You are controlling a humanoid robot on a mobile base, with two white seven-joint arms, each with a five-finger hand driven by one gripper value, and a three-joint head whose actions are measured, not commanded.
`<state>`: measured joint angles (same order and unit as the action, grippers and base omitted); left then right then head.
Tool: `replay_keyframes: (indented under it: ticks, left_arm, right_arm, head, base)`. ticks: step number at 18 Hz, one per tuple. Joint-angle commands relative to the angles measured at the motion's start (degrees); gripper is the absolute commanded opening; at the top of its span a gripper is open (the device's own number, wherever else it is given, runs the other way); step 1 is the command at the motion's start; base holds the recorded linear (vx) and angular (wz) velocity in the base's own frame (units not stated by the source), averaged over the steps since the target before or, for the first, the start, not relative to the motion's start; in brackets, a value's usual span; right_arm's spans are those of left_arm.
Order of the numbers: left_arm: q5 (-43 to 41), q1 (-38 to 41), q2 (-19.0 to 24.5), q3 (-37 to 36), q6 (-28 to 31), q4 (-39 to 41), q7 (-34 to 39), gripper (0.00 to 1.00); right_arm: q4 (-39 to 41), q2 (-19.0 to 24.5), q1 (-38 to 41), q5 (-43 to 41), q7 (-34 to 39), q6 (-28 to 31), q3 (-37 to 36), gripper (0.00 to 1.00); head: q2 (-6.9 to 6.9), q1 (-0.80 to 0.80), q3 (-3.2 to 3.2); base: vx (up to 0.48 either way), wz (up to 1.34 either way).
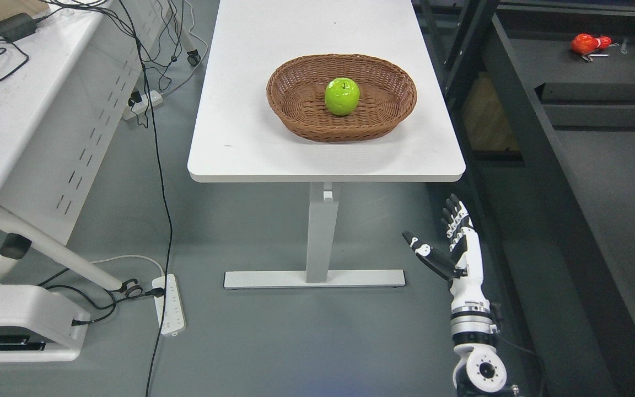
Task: Place green apple on left shelf middle layer
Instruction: 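Reach the right hand forward toward the wicker basket on the table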
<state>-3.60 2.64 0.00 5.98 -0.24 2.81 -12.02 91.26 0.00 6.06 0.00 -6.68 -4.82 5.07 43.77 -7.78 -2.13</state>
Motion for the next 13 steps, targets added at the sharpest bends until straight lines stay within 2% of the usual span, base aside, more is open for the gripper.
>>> replay_keyframes:
  ticks: [1, 6, 8, 9, 11, 12, 13]
  left_arm:
    - [0.0, 0.0, 1.0, 0.0, -0.03, 0.0, -0.02, 1.0]
    - [0.0, 0.0, 1.0, 0.0, -0.03, 0.0, -0.02, 1.0]
    - [0.0, 0.0, 1.0, 0.0, -0.03, 0.0, -0.02, 1.0]
    - [0.0, 0.0, 1.0, 0.0, -0.03, 0.0, -0.02, 1.0]
    - [0.0, 0.0, 1.0, 0.0, -0.03, 0.0, -0.02, 1.0]
    - [0.0, 0.0, 1.0, 0.0, -0.03, 0.0, -0.02, 1.0]
    - [0.0, 0.0, 1.0, 0.0, -0.03, 0.0, -0.02, 1.0]
  right_arm:
    - [2.16, -1.0, -1.49, -1.58, 0.18, 0.79, -4.09, 1.0]
    - [2.16, -1.0, -1.32, -7.02, 0.79, 0.35, -6.48, 1.0]
    - [2.08, -1.22, -2.01, -5.55, 0.88, -0.8, -7.36, 1.0]
    - [1.99, -3.23, -3.06, -1.19, 0.8, -0.8, -7.27, 1.0]
    - [2.08, -6.58, -3.95, 23.26, 0.27, 0.42, -6.66, 1.0]
    - [2.16, -7.46, -4.04, 30.86, 0.27, 1.82, -6.74, 1.0]
    - [2.25, -8.51, -4.3, 33.11, 0.35, 3.4, -6.83, 1.0]
  head:
    - [0.0, 0.0, 0.0]
    - [0.0, 0.0, 0.0]
    - [0.0, 0.0, 0.0]
    - [0.0, 0.0, 0.0]
    - [0.0, 0.0, 0.0]
    - [0.0, 0.0, 0.0]
    - [0.0, 0.0, 0.0]
  base:
    - [0.0, 0.0]
    - [0.0, 0.0]
    - [0.0, 0.0]
    - [0.0, 0.0]
    - [0.0, 0.0]
    - [0.0, 0.0]
    - [0.0, 0.0]
